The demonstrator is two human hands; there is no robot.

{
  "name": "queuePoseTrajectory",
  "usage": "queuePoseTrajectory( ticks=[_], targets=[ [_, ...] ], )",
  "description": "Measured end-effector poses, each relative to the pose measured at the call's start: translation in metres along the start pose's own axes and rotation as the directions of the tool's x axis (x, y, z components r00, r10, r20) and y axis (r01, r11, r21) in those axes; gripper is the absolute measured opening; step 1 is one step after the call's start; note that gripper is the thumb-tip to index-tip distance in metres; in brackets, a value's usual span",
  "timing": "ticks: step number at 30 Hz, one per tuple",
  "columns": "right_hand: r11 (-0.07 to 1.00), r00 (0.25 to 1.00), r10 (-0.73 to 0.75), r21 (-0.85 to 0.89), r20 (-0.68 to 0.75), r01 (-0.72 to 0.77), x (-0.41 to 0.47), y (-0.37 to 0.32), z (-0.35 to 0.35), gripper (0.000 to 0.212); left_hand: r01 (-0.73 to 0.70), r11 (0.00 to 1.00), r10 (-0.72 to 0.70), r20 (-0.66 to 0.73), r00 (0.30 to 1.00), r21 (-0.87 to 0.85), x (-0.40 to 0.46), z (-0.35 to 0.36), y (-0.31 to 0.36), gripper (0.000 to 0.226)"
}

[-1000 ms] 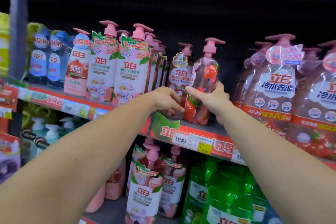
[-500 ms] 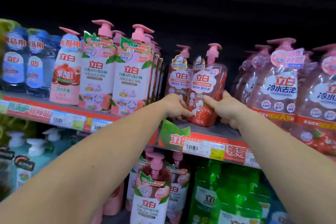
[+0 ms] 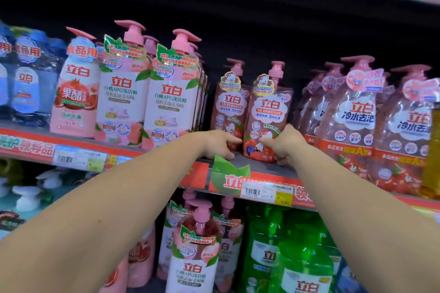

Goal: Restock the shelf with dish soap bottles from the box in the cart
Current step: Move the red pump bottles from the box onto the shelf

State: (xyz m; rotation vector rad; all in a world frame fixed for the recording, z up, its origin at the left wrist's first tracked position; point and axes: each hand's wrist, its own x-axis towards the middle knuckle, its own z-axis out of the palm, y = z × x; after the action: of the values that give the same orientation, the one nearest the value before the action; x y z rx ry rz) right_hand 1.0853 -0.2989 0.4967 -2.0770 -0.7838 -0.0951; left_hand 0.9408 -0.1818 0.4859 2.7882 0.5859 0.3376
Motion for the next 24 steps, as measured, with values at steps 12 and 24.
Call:
queuePoseTrajectory(
  ticks=[12, 24],
  targets=[
    [0.988, 0.999, 0.02, -0.152, 0.026, -0.016, 0.013, 0.002, 0.003, 0.085, 0.11, 0.988, -0.115, 0.04, 0.993, 0.107, 0.011, 0.007, 0.003, 0.083],
    [0.981, 0.998, 0.026, -0.196, 0.054, -0.015, 0.043, -0.001, 0.011, 0.092, 0.181, 0.98, -0.181, -0.01, 0.983, 0.084, 0.014, 0.01, -0.001, 0.094]
  ],
)
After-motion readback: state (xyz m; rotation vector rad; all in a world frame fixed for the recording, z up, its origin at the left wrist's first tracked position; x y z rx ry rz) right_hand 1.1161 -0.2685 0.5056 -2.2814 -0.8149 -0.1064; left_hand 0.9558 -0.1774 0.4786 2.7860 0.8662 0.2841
